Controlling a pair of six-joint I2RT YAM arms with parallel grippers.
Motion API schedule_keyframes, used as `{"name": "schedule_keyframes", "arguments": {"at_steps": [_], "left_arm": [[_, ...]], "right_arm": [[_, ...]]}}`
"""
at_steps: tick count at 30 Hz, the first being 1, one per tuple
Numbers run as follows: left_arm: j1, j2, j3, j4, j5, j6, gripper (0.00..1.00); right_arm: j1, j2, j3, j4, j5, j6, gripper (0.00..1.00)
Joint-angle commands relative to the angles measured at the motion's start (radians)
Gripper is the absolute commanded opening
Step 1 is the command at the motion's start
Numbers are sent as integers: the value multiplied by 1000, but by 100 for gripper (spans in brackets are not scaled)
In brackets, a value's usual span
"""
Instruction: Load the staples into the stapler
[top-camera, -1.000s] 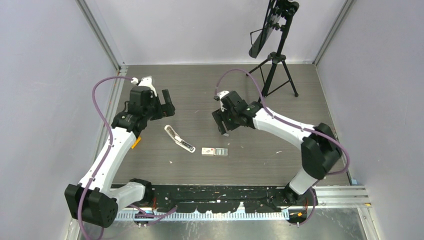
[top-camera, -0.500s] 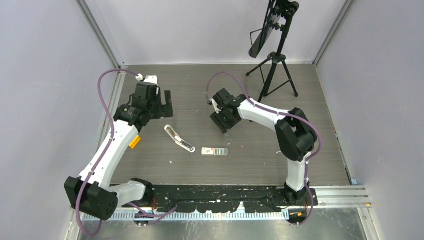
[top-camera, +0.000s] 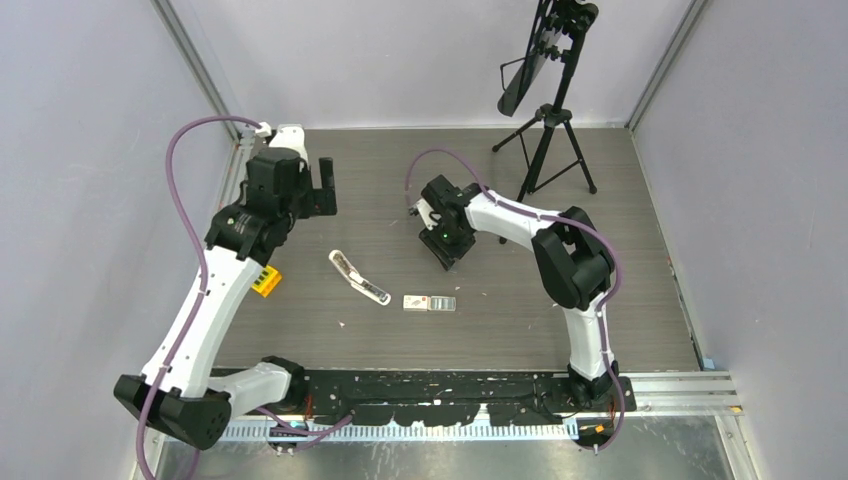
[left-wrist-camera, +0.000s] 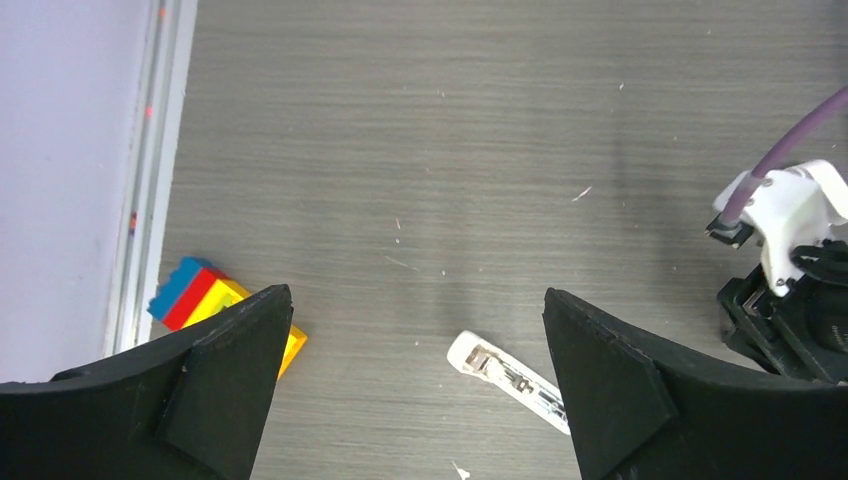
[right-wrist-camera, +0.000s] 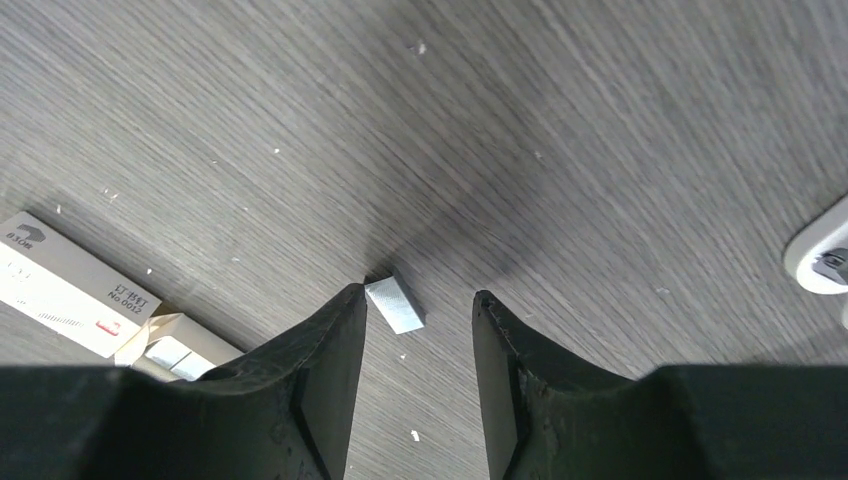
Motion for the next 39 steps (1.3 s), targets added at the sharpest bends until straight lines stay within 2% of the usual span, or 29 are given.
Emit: {"name": "schedule_keyframes", "arguments": {"at_steps": [1, 12, 25, 33, 39], "left_arm": [[-2, -78, -10, 121, -23, 92, 100], [-2, -146, -232, 325, -65, 146, 100], [-2, -180, -314, 399, -143, 186, 100], [-2, -186, -336, 425, -173, 201, 100], [-2, -190, -346, 437, -191, 203, 100]], "right_arm": [[3, 15, 71, -56, -62, -29, 47], [38, 55, 82, -92, -7, -33, 42], [104, 91, 99, -112, 91, -37, 33], [124, 93, 134, -117, 111, -35, 20], [150, 30, 128, -62, 87, 5, 15]]}}
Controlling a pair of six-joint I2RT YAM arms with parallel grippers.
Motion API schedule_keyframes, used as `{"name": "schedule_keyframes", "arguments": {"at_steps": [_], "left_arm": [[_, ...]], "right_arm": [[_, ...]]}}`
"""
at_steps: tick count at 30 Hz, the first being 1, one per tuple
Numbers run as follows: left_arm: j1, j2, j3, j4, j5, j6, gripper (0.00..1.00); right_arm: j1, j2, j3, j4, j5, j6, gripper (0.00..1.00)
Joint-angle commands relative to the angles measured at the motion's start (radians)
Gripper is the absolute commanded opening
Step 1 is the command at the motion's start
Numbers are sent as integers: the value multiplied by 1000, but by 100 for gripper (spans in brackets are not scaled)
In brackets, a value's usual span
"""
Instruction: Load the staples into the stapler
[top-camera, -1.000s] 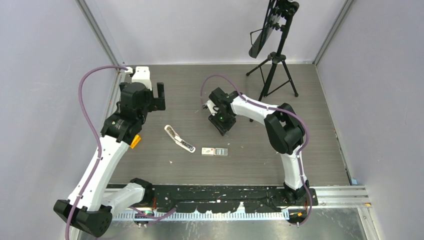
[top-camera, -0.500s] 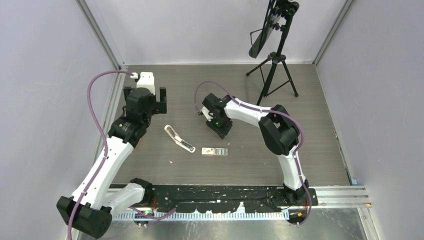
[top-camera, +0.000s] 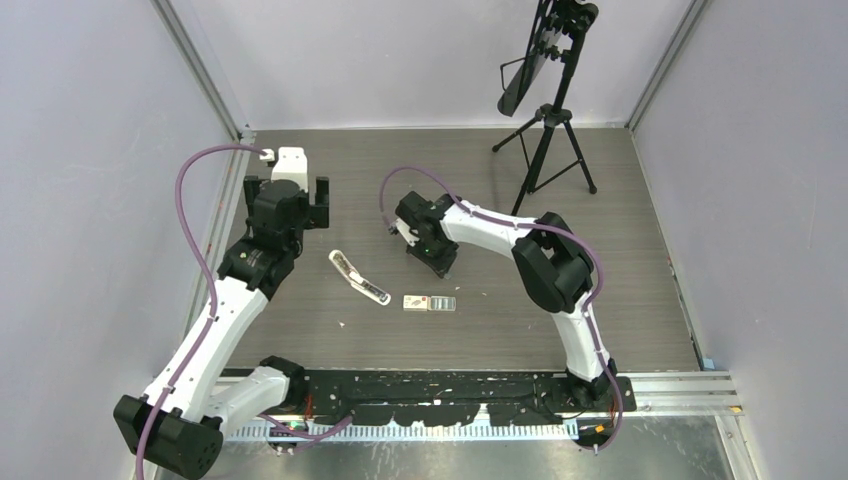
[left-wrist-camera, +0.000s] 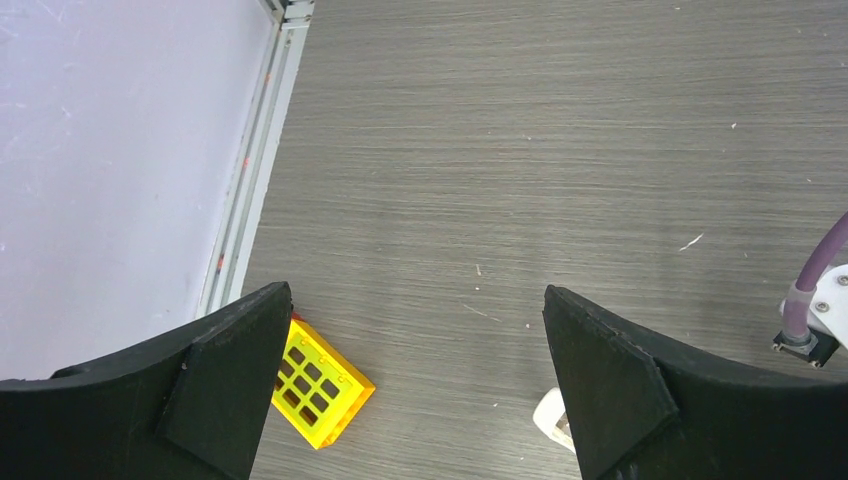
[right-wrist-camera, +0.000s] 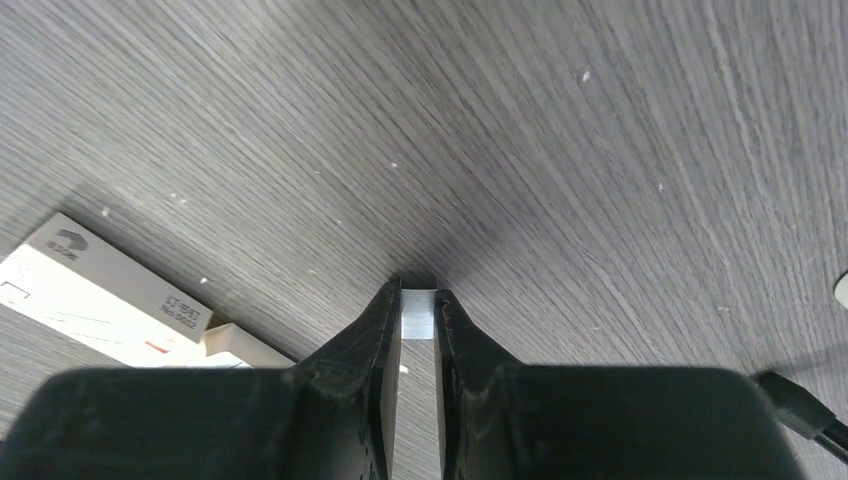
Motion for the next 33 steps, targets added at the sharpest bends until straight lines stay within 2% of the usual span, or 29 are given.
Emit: {"name": "schedule_keyframes", "arguments": {"at_steps": [1, 13, 17, 33], "left_arm": [[-2, -24, -4, 65, -36, 10, 100], [-2, -15, -3, 58, -26, -9, 100], [-2, -11, -3, 56, -26, -15, 100], [-2, -5, -7, 56, -32, -14, 100]], "right_arm": [[29, -67, 26, 68, -13, 42, 15], [106, -239, -94, 372, -13, 260, 15], [158, -267, -137, 474, 11, 284, 15], [247, -198, -149, 563, -6, 281, 15]]}}
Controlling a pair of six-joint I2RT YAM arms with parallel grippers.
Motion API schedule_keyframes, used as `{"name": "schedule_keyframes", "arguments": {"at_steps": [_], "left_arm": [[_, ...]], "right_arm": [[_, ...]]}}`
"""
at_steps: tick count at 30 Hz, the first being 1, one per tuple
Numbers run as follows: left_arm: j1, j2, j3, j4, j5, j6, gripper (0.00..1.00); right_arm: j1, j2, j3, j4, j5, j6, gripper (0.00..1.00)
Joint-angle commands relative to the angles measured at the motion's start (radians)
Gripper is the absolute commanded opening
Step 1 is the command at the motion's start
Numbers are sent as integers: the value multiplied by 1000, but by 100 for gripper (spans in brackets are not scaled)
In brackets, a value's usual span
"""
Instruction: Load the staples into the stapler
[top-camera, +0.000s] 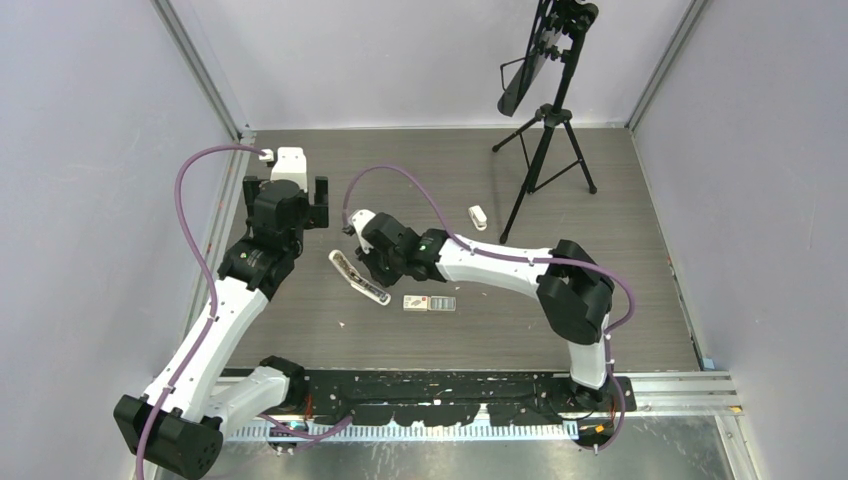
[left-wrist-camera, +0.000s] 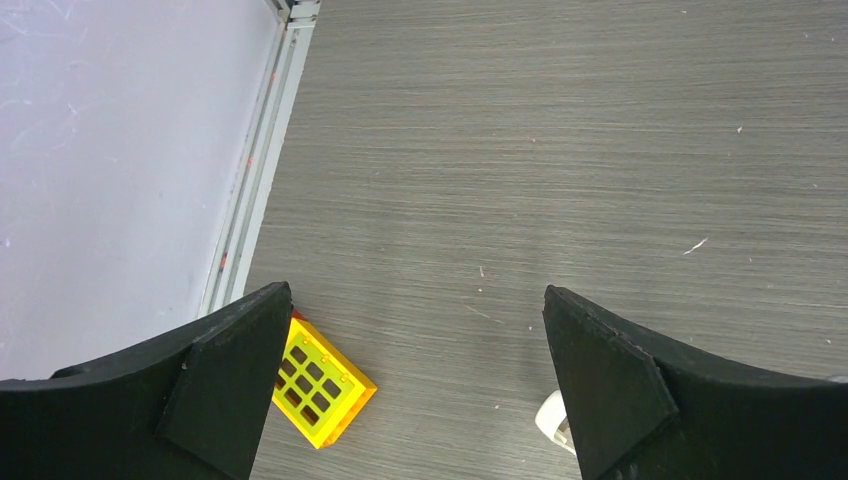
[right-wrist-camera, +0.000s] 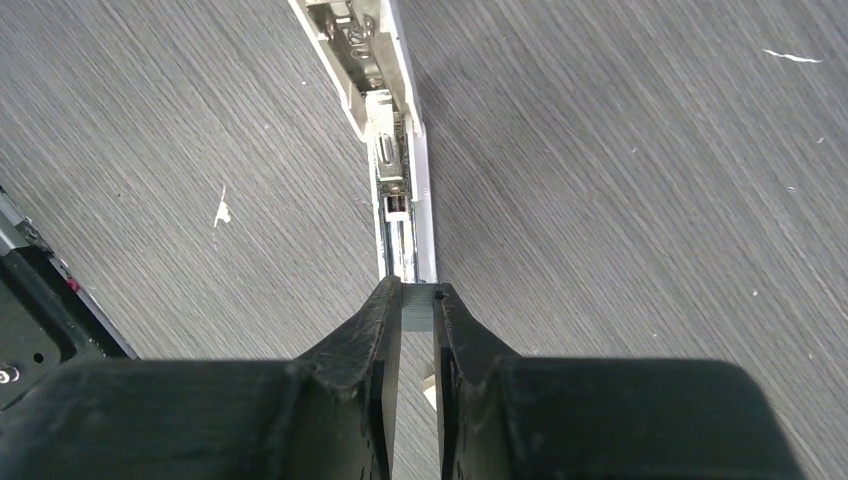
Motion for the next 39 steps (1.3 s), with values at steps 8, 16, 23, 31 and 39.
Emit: {"name": "schedule_keyframes", "arguments": {"at_steps": [8, 16, 23, 31, 39], "left_arm": [[-2, 0, -2, 50, -17, -14, 100], [-2, -1, -3, 50, -15, -13, 100], [-2, -3, -3, 52, -15, -13, 100], [-2, -1, -5, 52, -13, -14, 100], [-2, 2, -5, 52, -5, -15, 100]], "right_arm": [[31, 48, 4, 47, -7, -33, 15], [53, 74, 23, 47, 3, -46, 15], [57, 93, 33, 49, 16, -52, 16], [65, 79, 43, 44, 38, -68, 16], [74, 61, 54, 47, 54, -84, 16]]}}
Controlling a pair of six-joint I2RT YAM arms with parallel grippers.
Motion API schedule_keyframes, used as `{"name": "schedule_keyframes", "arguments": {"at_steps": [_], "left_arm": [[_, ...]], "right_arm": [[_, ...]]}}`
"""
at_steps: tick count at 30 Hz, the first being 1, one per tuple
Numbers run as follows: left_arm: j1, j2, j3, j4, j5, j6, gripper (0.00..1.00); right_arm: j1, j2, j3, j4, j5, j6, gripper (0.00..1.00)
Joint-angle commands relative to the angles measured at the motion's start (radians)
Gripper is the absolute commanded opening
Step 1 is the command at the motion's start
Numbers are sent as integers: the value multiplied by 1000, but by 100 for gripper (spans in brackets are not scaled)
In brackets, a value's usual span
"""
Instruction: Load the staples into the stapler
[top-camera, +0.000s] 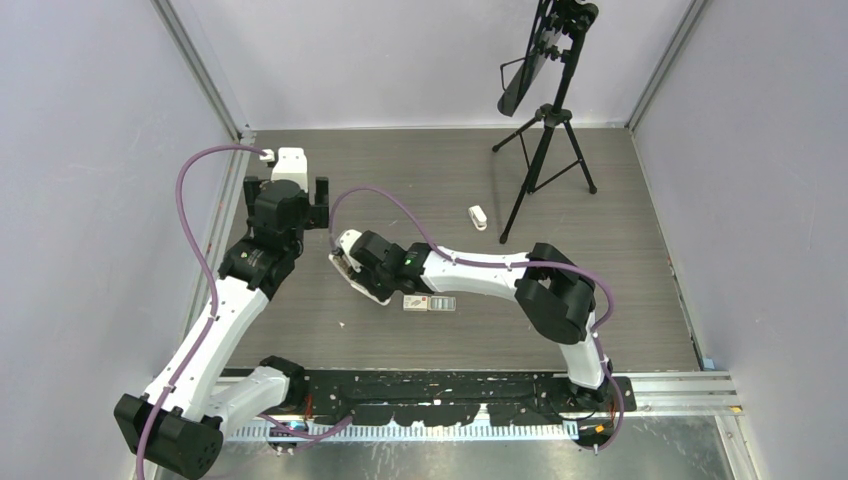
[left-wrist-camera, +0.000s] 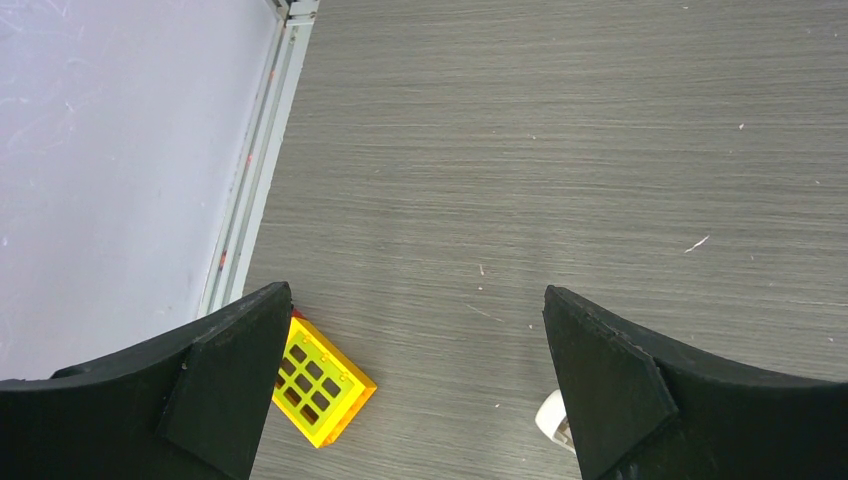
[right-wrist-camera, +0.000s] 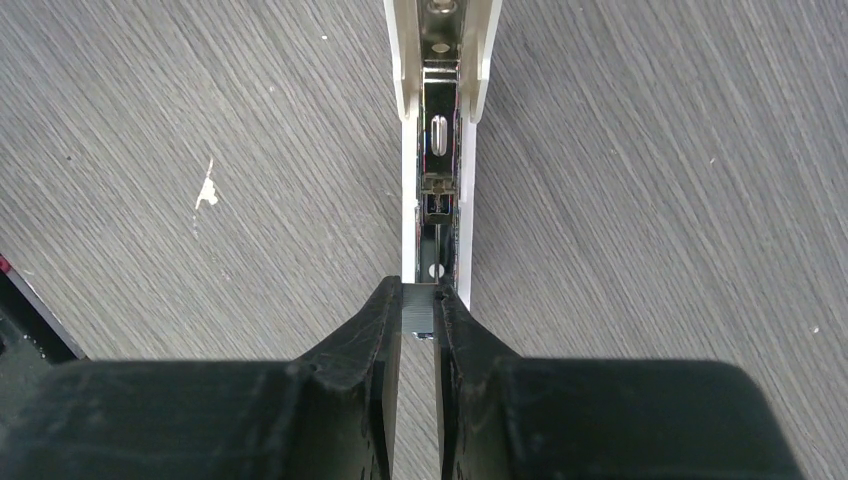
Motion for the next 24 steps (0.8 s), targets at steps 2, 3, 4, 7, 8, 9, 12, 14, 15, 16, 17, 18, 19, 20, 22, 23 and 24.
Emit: {"name": "schedule_keyframes", "arguments": {"at_steps": [2, 3, 4, 7, 8, 9, 12, 14, 15, 16, 17, 18, 19, 20, 22, 23, 24], "left_arm": [[-2, -2, -4, 51, -5, -14, 100], [-2, -1, -3, 52, -4, -14, 100], [-2, 0, -3, 52, -3, -14, 100], [-2, 1, -3, 51, -2, -14, 100], [-2, 1, -3, 51, -2, -14, 100], [-2, 0, -3, 51, -2, -14, 99], [-2, 1, -3, 51, 3, -15, 99], [-2, 0, -3, 51, 4, -14, 99], [-2, 1, -3, 51, 4, -14, 99], [-2, 2, -3, 51, 4, -14, 99], [-2, 2, -3, 51, 3, -14, 99], [-2, 3, -3, 51, 4, -14, 99], [-2, 2, -3, 52, 4, -14, 99], [-2, 3, -4, 51, 5, -14, 99], [-2, 3, -3, 51, 7, -15, 99], [-2, 3, -3, 51, 7, -14, 99], [-2, 2, -4, 51, 7, -14, 99]], "right_arm": [[8, -30, 45, 41, 34, -22, 16], [8, -27, 46, 42, 37, -24, 15], [8, -24, 46, 43, 40, -26, 15], [8, -14, 45, 48, 53, -33, 15], [8, -11, 45, 49, 55, -34, 16], [8, -9, 44, 50, 56, -37, 15], [8, -2, 47, 53, 54, -42, 15], [8, 3, 50, 53, 53, -46, 16], [8, 6, 52, 54, 51, -47, 16], [8, 8, 53, 52, 48, -48, 16], [8, 9, 54, 52, 44, -49, 16], [8, 8, 54, 53, 40, -50, 15], [8, 8, 53, 53, 36, -51, 15], [8, 6, 51, 54, 31, -52, 16], [8, 7, 49, 59, 26, -54, 16], [8, 9, 49, 60, 25, -56, 16], [8, 11, 49, 61, 25, -57, 15]]}}
